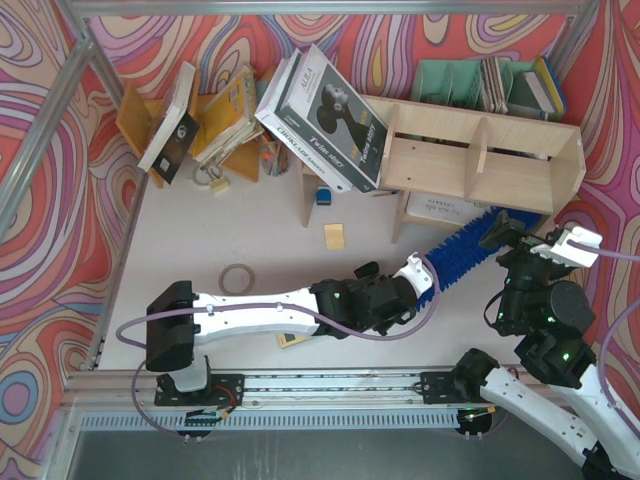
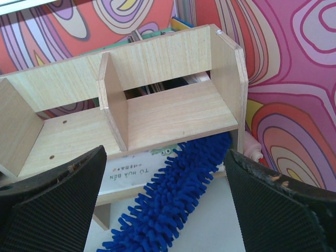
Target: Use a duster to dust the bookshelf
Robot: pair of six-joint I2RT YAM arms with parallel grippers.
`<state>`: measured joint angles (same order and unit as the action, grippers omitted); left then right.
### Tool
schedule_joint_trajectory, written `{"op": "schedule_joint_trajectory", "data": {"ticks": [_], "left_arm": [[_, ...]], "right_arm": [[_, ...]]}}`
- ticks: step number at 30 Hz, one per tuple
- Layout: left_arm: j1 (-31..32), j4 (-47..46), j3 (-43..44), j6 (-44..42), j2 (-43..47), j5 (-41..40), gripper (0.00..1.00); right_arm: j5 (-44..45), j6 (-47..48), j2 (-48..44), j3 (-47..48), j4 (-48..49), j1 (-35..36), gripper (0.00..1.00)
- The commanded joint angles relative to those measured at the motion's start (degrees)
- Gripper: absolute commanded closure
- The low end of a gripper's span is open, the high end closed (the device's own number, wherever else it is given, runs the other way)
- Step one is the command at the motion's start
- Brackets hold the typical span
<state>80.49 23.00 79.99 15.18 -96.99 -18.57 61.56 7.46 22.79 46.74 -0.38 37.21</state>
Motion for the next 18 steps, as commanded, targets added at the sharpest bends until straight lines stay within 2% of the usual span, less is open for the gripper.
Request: {"op": "schedule_joint_trajectory", "data": {"ticks": [1,5,10,18], "left_arm": [[0.1,-0.7,-0.6,0.2,-2.5,-0.3,1.0],[0.0,0.5,-0.5,0.4,-2.6,-2.6,1.0],[0.0,-1.5,-1.9,0.5,2.0,-7.7,1.0],[-1.8,-6.5,-9.2,6.3,9.8,-14.9,1.0]], "right_arm": [[1.4,-1.2,-0.1,-0.5,1.3,0.2,0.16],[1.3,-2.0,0.6,-0.4,0.8,0.2,0.16],[1.4,-2.0,1.1,-0.6,1.2,0.2,0.16],[1.5,-1.7,1.5,-0.8,1.9,0.2,0.16]]}}
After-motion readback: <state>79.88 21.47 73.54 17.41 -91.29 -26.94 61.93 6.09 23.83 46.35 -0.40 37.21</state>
